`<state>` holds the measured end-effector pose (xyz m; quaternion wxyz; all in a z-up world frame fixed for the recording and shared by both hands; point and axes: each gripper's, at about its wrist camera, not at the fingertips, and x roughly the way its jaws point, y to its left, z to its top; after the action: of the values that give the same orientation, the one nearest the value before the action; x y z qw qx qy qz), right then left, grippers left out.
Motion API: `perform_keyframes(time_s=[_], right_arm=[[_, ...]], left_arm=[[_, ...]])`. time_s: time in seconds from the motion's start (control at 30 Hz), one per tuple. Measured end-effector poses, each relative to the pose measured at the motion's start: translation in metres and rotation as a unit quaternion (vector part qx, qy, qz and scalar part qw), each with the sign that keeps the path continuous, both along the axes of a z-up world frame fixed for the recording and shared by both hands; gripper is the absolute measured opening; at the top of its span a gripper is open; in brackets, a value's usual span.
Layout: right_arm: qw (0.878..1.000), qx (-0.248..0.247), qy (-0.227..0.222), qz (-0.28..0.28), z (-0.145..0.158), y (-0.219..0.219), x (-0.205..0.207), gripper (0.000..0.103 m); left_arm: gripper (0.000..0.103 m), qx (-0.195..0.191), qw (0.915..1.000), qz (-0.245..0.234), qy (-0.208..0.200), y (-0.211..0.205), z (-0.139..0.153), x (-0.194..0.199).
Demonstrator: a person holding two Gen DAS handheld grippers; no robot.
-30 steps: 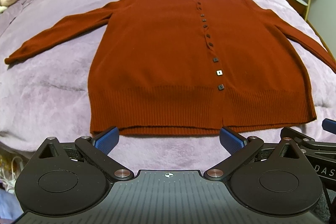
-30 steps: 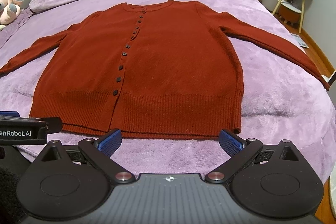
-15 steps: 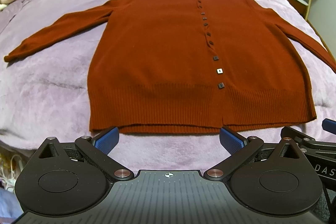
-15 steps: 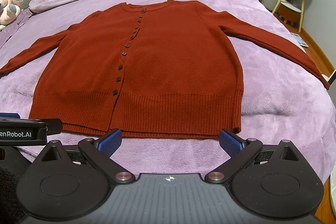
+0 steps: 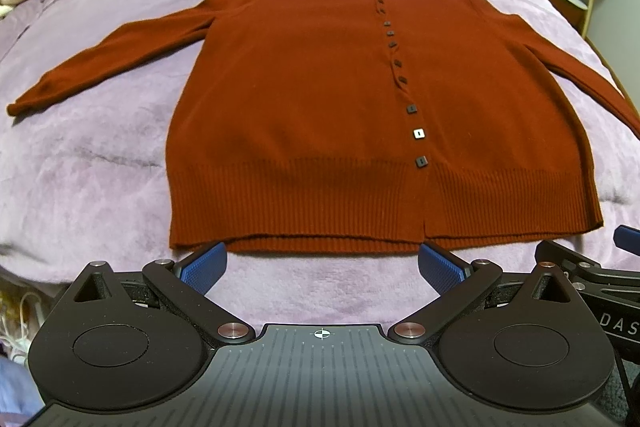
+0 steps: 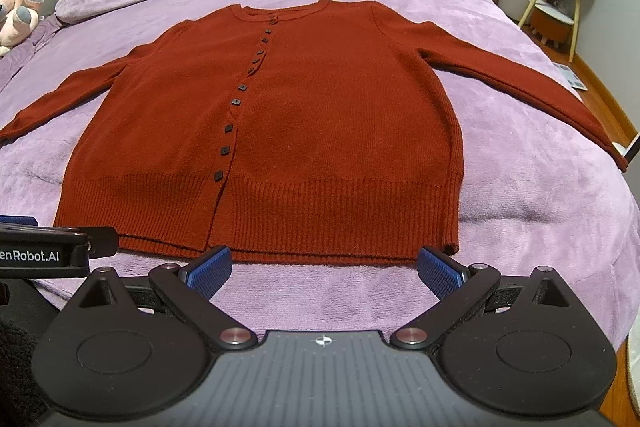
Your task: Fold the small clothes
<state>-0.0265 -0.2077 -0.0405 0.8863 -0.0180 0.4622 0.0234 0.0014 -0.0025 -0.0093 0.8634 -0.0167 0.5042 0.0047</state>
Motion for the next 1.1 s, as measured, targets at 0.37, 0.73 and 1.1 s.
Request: perform_keyframes(time_s=[0.37, 0.73, 1.1], right_arm=[[1.0, -0.005, -0.003, -0.002, 0.0002, -0.0012, 0.0005, 0.099], [1.0, -0.006, -0.01, -0.009, 0.0018, -0.0046, 0.0019, 0.099], [1.0, 0.004, -0.013, 0.003, 0.0026, -0.0026, 0.0032, 0.099]], left_arm=[[0.103, 0.0, 1.0, 0.001, 0.002, 0.0, 0.0005, 0.0005], [0.103, 0.0, 1.0, 0.001, 0.004, -0.0007, -0.0001, 0.0011], [0.103, 0.0, 1.0, 0.002, 0.01, -0.002, -0.0007, 0.0042]])
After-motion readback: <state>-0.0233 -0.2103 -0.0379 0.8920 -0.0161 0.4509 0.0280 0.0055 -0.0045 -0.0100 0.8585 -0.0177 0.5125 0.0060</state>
